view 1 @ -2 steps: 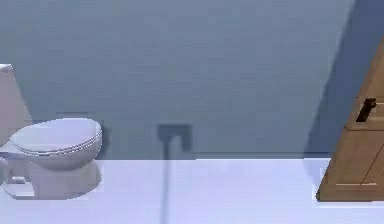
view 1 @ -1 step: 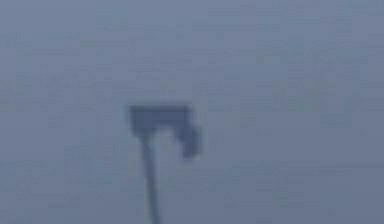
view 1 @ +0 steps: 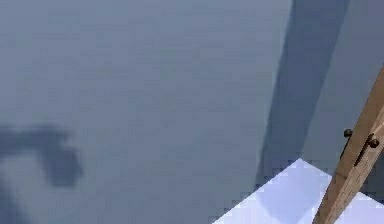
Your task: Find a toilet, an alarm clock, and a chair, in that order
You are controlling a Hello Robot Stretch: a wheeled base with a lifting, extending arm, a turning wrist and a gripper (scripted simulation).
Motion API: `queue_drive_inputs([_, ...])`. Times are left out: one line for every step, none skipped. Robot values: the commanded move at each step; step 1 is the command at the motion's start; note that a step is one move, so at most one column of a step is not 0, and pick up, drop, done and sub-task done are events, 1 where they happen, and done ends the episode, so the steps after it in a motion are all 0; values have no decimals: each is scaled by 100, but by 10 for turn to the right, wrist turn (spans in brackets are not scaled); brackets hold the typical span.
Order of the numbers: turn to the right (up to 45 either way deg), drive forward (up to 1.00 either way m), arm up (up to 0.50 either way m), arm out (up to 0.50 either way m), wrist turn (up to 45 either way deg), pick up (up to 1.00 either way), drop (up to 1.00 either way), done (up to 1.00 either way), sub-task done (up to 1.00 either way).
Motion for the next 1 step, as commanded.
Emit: queue_drive_inputs([0,5,0,0,0,0,0,0,0])
